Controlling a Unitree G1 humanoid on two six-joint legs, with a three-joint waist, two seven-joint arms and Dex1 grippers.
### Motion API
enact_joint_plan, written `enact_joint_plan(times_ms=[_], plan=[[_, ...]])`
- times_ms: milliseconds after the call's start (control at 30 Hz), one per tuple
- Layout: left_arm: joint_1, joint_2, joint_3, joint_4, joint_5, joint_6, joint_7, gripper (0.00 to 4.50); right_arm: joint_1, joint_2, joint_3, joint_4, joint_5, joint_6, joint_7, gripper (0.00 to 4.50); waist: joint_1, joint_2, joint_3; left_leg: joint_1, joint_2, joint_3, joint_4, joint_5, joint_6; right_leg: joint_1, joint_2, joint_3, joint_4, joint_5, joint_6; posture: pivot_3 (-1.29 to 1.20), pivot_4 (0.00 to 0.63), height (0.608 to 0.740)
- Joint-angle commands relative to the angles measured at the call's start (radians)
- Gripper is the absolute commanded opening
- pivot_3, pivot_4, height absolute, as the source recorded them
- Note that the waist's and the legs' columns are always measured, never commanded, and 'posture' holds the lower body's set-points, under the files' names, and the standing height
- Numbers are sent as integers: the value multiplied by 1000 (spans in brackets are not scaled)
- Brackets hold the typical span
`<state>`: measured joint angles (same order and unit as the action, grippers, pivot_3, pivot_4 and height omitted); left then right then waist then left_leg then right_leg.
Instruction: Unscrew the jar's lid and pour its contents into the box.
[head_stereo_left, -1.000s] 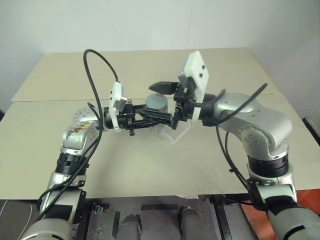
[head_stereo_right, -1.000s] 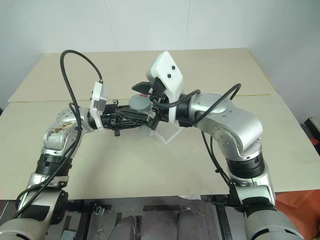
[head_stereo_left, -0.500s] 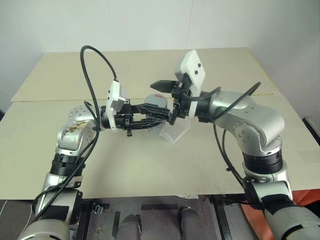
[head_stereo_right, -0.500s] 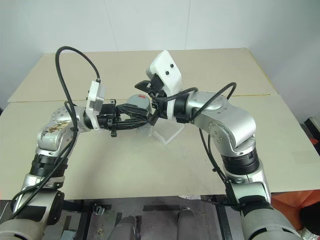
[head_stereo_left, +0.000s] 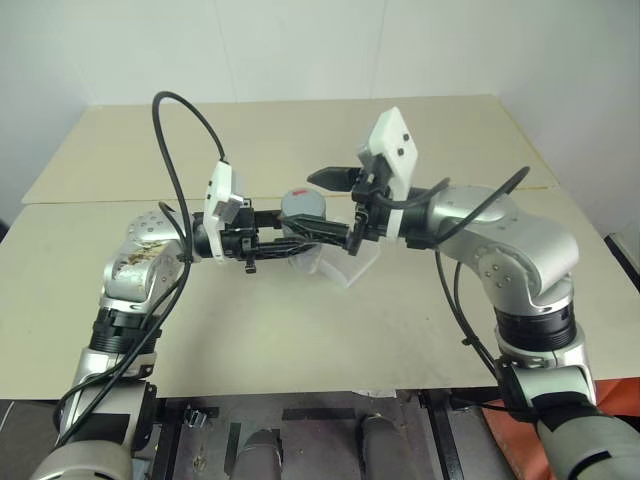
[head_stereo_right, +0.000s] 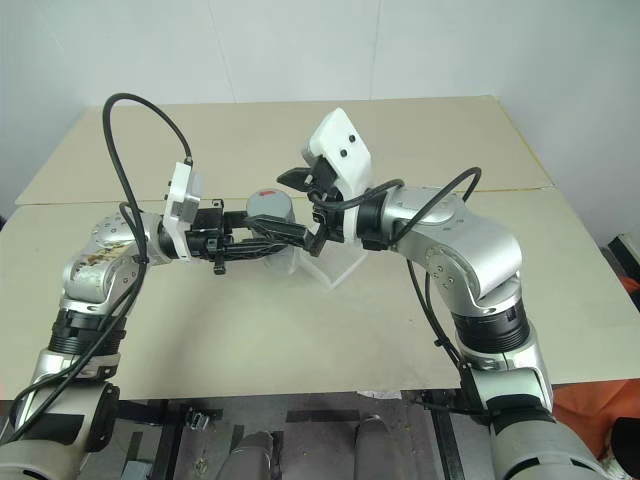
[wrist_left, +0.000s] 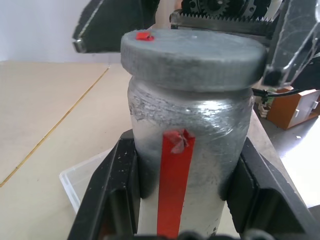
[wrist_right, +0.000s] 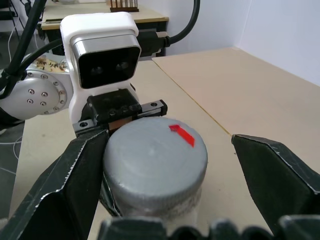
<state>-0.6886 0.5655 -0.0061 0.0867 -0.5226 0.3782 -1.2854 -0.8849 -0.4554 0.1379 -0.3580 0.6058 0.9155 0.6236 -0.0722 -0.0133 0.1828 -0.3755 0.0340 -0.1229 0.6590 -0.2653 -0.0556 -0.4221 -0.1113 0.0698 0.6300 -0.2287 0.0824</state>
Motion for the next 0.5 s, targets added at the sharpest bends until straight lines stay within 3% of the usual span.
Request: enact_joint_plan(times_ms=[33,500], plan=[[13,22,40,-55,-41,-8,-21,1884,6,-31,-84,-3,-13,-24,-18,4463,0,0,0,0,0,0,0,0,0,0,0,0,0,0,0,0,150,740],[48,35,65,-85,-56,-7,0,1884,50,-88,-121,-54,42,-18,17,4463,0,0,0,0,0,0,0,0,0,0,0,0,0,0,0,0,150,740]])
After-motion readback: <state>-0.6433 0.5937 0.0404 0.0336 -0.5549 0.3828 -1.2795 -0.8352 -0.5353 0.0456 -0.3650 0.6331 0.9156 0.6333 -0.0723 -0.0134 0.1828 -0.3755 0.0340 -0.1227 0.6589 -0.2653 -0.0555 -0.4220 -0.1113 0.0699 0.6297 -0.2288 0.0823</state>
